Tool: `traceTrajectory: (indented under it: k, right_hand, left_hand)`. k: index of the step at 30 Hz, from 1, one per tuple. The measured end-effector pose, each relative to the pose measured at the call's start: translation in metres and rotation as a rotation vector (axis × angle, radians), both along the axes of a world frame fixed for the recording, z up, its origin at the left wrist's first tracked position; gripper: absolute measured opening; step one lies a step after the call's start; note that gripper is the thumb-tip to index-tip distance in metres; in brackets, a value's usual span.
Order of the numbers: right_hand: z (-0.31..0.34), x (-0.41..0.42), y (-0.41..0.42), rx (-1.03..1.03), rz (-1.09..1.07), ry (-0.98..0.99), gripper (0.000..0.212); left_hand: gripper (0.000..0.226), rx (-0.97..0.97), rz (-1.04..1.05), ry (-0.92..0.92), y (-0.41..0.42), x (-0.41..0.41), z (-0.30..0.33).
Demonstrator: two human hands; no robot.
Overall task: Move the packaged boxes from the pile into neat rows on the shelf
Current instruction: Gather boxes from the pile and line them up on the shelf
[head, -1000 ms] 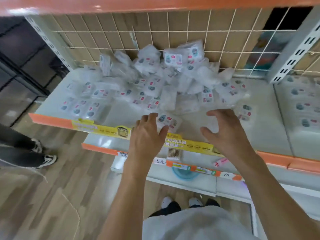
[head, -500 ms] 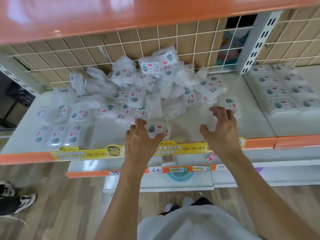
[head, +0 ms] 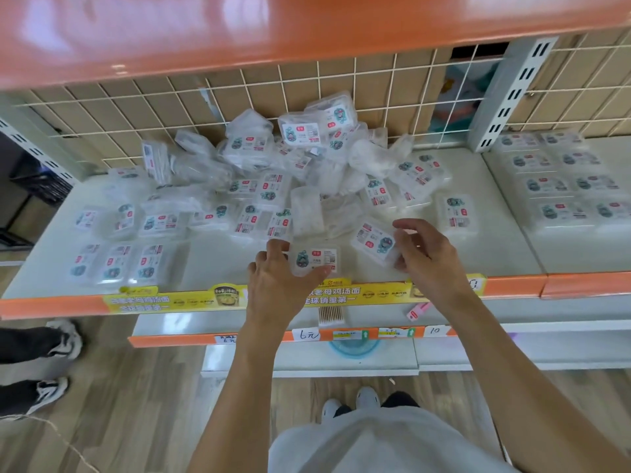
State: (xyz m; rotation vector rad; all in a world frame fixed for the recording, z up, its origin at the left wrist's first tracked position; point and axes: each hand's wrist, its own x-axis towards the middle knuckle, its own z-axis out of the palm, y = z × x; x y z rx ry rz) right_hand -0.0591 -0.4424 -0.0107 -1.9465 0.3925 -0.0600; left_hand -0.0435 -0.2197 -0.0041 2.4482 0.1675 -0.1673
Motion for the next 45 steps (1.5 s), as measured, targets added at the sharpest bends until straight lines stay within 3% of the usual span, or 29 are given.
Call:
traceTrajectory:
  k: [7, 11, 13, 15, 20, 23, 28, 32, 37, 45]
  right_hand:
    - [0.009, 0.010, -0.005, 0.032, 0.119, 0.218, 0.038]
    - [0.029, 0.012, -0.015, 0.139, 0.263, 0.276, 0.074]
    - [0.033, 0.014, -0.015, 0.169, 0.281, 0.280, 0.079]
    - [0.035, 0.014, -0.011, 0.144, 0.294, 0.294, 0.072]
    - [0.033, 0.015, -0.005, -0.139, 0.264, 0.247, 0.045]
    - [0.027, 0.018, -0.007, -0.055, 0.124, 0.233, 0.046]
    - [0.022, 0.016, -0.011, 0.309, 0.008, 0.214, 0.061]
    - [0.019, 0.014, -0.014, 0.234, 0.034, 0.202, 0.053]
    - [0.018, 0.010, -0.016, 0.321, -0.016, 0.184, 0.038]
    - [0.023, -0.006, -0.018, 0.381, -0.112, 0.082, 0.033]
  left_hand:
    - [0.063, -0.109, 0.031, 0.069, 0.004, 0.003, 0.002]
    - [0.042, -0.243, 0.049, 0.132, 0.010, 0.009, 0.003]
    - [0.039, -0.306, 0.065, 0.146, 0.012, 0.013, 0.002]
    - [0.037, -0.320, 0.070, 0.147, 0.013, 0.015, 0.005]
    - [0.035, -0.396, 0.056, 0.163, 0.015, 0.017, 0.015]
    - [0.038, -0.449, 0.056, 0.167, 0.016, 0.017, 0.017]
    - [0.050, -0.528, 0.034, 0.205, 0.018, 0.017, 0.018]
    - [0.039, -0.576, 0.037, 0.220, 0.022, 0.017, 0.016]
    - [0.040, -0.699, 0.042, 0.296, 0.025, 0.016, 0.015]
    - [0.039, -0.611, -0.096, 0.276, 0.021, 0.013, 0.013]
